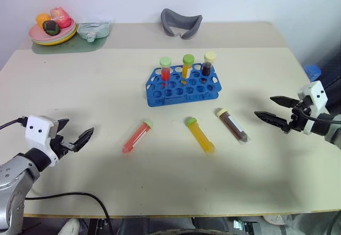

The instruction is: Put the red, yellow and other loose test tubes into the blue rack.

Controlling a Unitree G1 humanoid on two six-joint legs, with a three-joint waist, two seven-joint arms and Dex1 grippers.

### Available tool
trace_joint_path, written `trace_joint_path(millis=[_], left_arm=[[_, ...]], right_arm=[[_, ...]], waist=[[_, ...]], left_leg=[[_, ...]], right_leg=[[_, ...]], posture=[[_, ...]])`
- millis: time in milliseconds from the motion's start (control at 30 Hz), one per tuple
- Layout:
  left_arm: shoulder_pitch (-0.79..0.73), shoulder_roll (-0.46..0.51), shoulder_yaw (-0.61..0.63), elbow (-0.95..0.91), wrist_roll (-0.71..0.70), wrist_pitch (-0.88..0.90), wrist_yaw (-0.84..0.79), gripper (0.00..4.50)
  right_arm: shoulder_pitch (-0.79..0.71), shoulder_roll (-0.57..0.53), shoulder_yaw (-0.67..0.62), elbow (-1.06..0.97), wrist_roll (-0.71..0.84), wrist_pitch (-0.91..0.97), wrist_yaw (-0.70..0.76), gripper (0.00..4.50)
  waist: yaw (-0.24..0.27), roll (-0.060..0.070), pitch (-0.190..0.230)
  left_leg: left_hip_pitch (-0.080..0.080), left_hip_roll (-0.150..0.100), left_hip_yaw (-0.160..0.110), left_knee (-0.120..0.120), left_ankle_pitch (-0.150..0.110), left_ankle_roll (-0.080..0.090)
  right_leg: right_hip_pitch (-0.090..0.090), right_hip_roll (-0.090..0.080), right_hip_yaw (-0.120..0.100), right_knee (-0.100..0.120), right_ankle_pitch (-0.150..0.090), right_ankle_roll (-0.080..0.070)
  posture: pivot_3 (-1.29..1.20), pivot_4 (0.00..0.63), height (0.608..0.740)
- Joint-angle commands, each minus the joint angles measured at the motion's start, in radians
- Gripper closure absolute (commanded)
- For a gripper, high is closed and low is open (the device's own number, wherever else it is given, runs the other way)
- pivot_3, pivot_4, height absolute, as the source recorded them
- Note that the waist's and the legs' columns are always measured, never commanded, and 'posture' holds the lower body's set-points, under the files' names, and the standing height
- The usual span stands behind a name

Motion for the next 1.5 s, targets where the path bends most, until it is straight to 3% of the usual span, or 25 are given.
trace_joint_path(millis=[33,367,600,733,867,1067,1233,1500], left_arm=[[0.002,-0.001,0.01,-0.03,0.005,-0.028,0.01,0.05],[-0.023,-0.008,-0.014,-0.035,-0.004,-0.04,0.01,0.05],[-0.133,0.004,-0.124,-0.031,-0.022,-0.048,-0.045,0.05],[-0.231,0.0,-0.264,-0.033,-0.034,-0.054,-0.128,0.05],[-0.283,0.011,-0.395,-0.027,-0.007,-0.1,-0.228,0.05],[-0.342,0.005,-0.513,-0.041,-0.012,-0.134,-0.314,0.05],[-0.335,-0.002,-0.554,-0.032,0.022,-0.172,-0.323,0.05],[-0.299,0.001,-0.559,-0.038,0.042,-0.199,-0.322,0.05]], right_arm=[[-0.035,-0.019,-0.006,0.019,-0.009,-0.032,0.014,0.0],[-0.03,-0.038,0.001,-0.007,-0.032,-0.004,0.011,0.0],[-0.026,-0.074,-0.051,-0.203,0.052,0.225,-0.063,0.0],[0.017,-0.171,-0.009,-0.382,0.046,0.393,-0.106,0.0],[-0.04,-0.13,-0.003,-0.534,0.159,0.613,-0.207,0.0],[-0.278,0.057,0.039,-0.626,0.236,1.069,-0.422,0.0],[-0.328,0.078,0.146,-0.599,0.249,1.105,-0.594,0.0],[-0.439,0.073,0.285,-0.399,0.434,1.105,-0.818,0.0]], waist=[[0.001,0.0,0.0],[0.002,0.0,0.0],[0.003,0.001,-0.001],[0.004,0.001,-0.001],[-0.001,0.001,-0.001],[0.001,0.001,-0.001],[0.006,0.001,-0.001],[-0.001,0.001,-0.001]], left_leg=[[0.0,0.0,0.0,0.0,0.0,0.0],[0.0,0.0,0.0,0.001,0.0,0.0],[0.001,0.0,0.0,0.002,0.0,0.0],[0.001,0.0,0.0,0.002,0.0,0.0],[0.001,0.0,0.0,0.002,0.0,0.0],[0.002,0.0,0.0,0.004,0.0,0.0],[-0.001,0.0,-0.001,0.005,0.0,0.0],[-0.001,0.0,-0.001,0.007,0.0,0.001]], right_leg=[[0.0,0.0,0.0,0.0,0.0,0.0],[0.0,0.0,0.0,0.001,0.0,0.0],[0.0,0.0,0.0,0.003,0.0,0.0],[0.0,0.0,0.0,0.004,0.0,0.0],[0.0,0.0,0.0,0.004,0.0,0.0],[0.0,0.001,0.001,0.009,0.0,0.0],[-0.001,0.001,0.0,0.008,0.0,0.0],[-0.002,0.001,0.0,0.01,0.0,0.0]], posture=[[0.0,0.15,0.74],[0.0,0.15,0.74],[0.0,0.15,0.74],[0.0,0.15,0.74],[0.0,0.15,0.74],[0.0,0.15,0.74],[0.0,0.15,0.74],[0.0,0.15,0.74]])
